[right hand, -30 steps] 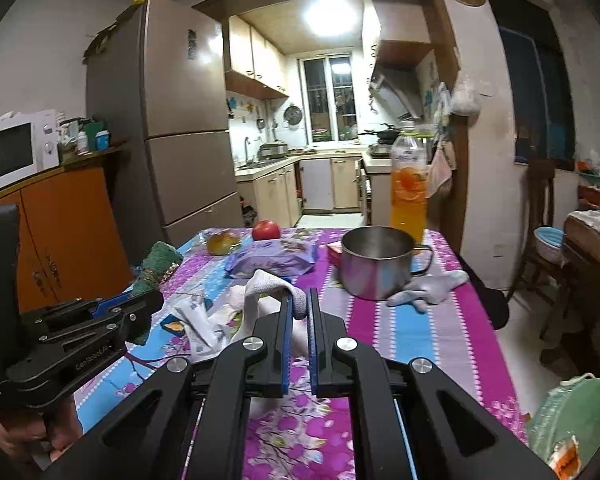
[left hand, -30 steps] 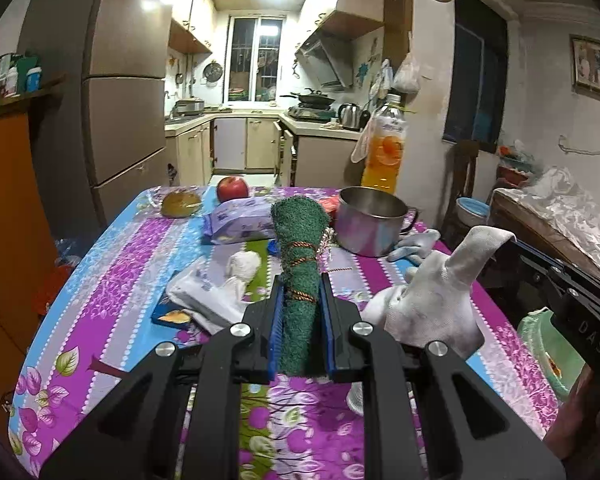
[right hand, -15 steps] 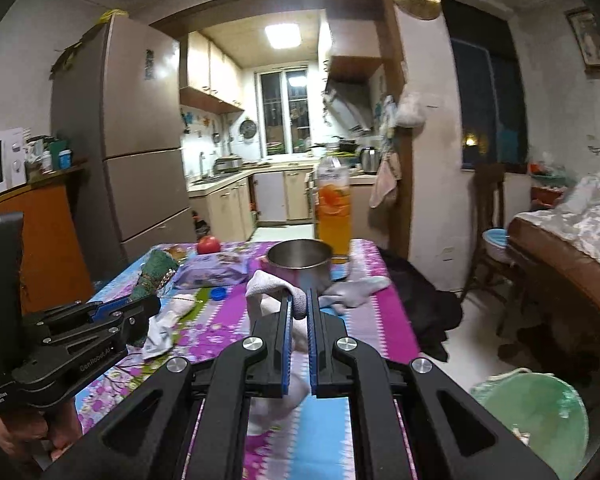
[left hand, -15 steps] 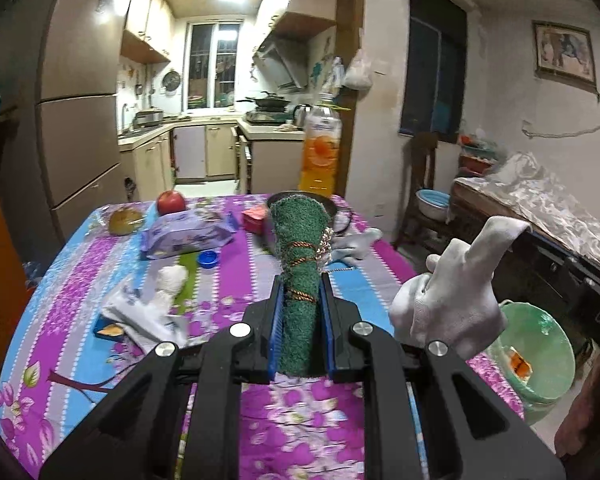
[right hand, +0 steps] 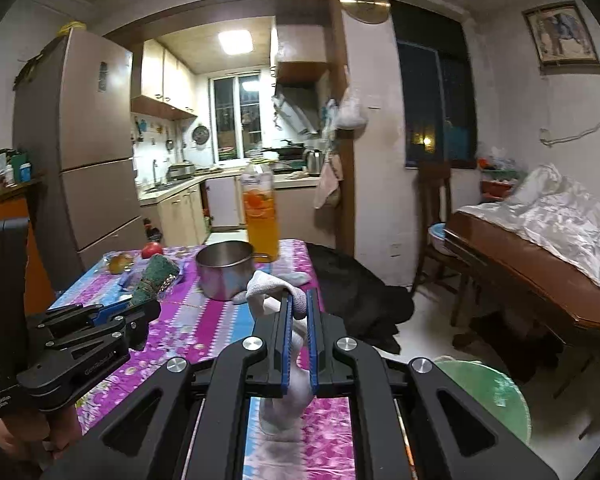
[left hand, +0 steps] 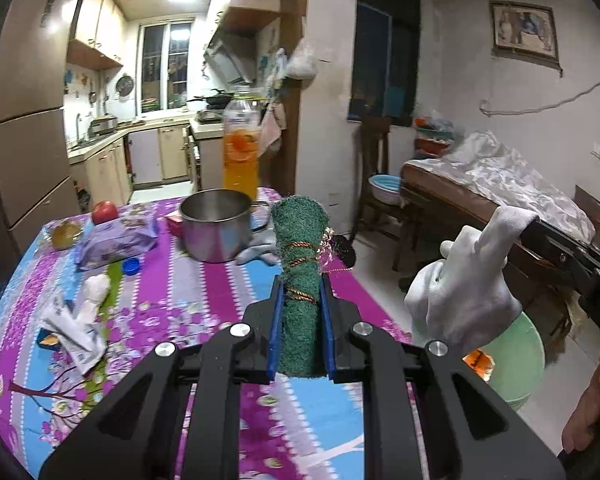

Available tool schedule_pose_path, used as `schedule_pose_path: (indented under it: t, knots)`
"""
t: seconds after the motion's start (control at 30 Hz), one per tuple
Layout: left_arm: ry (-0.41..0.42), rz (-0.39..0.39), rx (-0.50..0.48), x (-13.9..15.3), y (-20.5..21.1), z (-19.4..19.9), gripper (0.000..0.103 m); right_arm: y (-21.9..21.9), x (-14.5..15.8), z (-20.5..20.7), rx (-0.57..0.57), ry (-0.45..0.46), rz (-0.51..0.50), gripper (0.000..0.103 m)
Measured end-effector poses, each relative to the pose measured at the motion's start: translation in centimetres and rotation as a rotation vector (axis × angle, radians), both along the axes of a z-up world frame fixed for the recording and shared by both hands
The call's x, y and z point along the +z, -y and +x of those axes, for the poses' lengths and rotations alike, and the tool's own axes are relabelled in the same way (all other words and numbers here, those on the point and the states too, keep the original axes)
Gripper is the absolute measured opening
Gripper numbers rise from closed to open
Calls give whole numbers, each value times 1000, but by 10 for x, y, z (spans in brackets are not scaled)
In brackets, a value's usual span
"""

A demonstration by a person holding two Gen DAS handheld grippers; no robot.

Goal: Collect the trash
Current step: 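Lift the scrubber and glove and carry them over the green bin, then open both tools to drop the scrubber and glove into the bin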

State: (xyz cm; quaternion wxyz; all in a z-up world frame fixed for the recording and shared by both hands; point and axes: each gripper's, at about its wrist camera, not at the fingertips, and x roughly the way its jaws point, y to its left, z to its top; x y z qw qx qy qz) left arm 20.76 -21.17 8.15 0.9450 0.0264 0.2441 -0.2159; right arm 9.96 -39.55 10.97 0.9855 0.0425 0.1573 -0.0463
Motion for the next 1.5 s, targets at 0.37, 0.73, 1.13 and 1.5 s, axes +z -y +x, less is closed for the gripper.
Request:
schedule_pose_path:
  t: [0.37, 0.73, 1.13, 1.5]
  knots:
    - [-22, 10, -152, -5, 81, -13, 15, 82, 1, -42, -149, -17, -28, 7]
    - [-155, 82, -328, -34, 170, -17, 15, 177, -15, -53, -250, -188, -67, 7]
    - [-315, 181, -388, -76, 222, -6, 15, 234, -69, -9, -208, -458, -38, 7]
    - [-371, 222, -388, -96, 234, -2, 15, 243, -101, 2, -197, -525, -12, 7]
